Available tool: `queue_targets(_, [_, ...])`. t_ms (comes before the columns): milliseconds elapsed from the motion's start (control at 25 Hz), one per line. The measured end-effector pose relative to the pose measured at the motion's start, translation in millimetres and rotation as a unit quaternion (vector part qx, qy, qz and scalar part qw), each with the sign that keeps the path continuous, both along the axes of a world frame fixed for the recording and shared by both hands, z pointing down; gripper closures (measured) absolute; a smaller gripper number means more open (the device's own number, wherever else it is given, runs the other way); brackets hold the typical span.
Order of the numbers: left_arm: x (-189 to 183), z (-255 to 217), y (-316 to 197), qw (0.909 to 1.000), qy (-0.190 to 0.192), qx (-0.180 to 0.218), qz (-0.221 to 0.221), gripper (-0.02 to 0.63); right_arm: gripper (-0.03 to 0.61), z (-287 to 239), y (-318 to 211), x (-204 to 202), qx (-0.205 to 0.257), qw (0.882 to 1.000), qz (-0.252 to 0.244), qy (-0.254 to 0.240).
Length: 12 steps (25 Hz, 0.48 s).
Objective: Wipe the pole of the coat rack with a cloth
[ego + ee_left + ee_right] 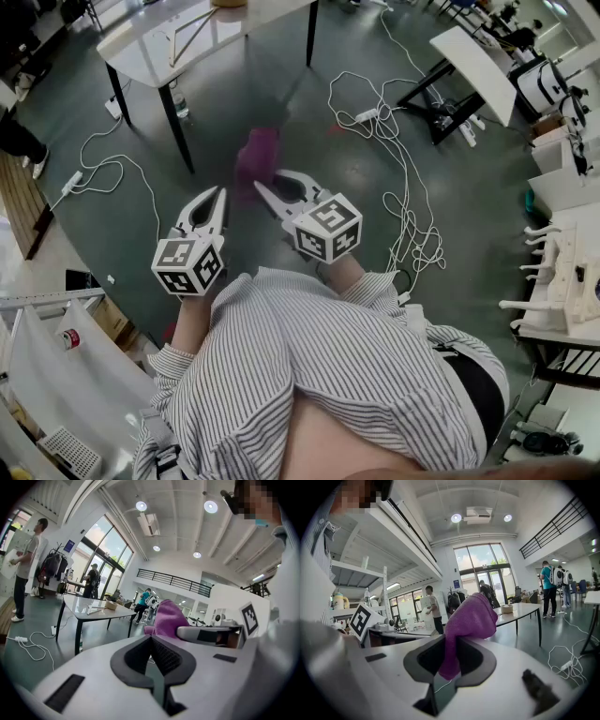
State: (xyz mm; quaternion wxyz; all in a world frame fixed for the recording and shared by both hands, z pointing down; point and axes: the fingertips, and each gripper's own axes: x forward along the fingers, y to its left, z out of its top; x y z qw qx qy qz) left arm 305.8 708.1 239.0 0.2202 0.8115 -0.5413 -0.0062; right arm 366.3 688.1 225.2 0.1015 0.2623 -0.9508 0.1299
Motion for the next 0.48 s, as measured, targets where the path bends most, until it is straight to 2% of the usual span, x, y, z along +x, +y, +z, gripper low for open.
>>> queue_targets(160, [-8.0,-3.1,0.1,0.9998,0.011,0.004,-0.017,0.603,0.514,3.5,-1.3,-2.3,-0.007,1.0,0.004,0.007])
queue_targets(480, [-6.2,6.5,-5.9,0.9998,-0.017,-0.01,0.01,0.603,0.514,6.9,-4.7,-9.4,-0.013,1.0,0.01,0.016])
